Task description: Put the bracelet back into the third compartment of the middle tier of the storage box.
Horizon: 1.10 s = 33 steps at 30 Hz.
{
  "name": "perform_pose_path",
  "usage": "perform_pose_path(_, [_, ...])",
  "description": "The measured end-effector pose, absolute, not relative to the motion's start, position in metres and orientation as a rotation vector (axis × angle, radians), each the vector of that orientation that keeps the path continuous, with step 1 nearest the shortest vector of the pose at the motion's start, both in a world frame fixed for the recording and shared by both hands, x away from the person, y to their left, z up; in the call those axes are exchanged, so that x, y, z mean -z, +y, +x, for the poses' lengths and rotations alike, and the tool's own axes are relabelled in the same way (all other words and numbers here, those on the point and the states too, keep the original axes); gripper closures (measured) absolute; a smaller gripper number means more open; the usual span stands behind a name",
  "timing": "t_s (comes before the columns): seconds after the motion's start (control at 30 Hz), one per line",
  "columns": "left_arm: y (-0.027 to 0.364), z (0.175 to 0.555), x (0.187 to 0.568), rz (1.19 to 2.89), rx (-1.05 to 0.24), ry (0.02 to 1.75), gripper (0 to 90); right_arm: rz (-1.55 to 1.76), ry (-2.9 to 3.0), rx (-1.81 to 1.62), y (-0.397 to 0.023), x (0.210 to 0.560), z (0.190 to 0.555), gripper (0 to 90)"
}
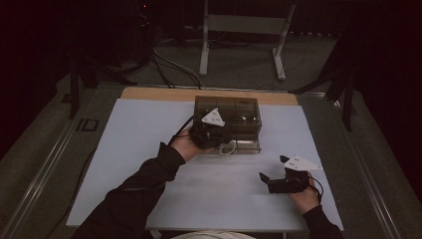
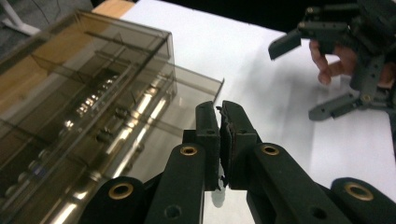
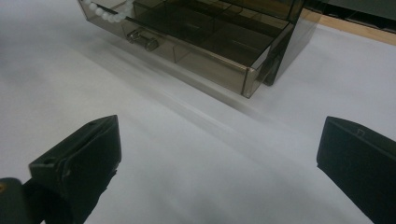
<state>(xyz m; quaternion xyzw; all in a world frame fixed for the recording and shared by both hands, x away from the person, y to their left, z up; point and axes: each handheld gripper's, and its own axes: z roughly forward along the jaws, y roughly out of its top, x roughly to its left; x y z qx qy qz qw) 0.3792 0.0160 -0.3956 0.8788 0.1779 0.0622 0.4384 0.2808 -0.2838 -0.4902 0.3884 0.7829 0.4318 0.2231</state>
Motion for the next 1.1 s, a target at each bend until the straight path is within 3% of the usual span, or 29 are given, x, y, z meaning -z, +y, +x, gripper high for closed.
perform_pose_path(1.1, [-0.04,0.422,0.406,2.166,-0.185,0.429,88.3,1.071,2.152,-1.207,-0.286,0.488,0.28,0.0])
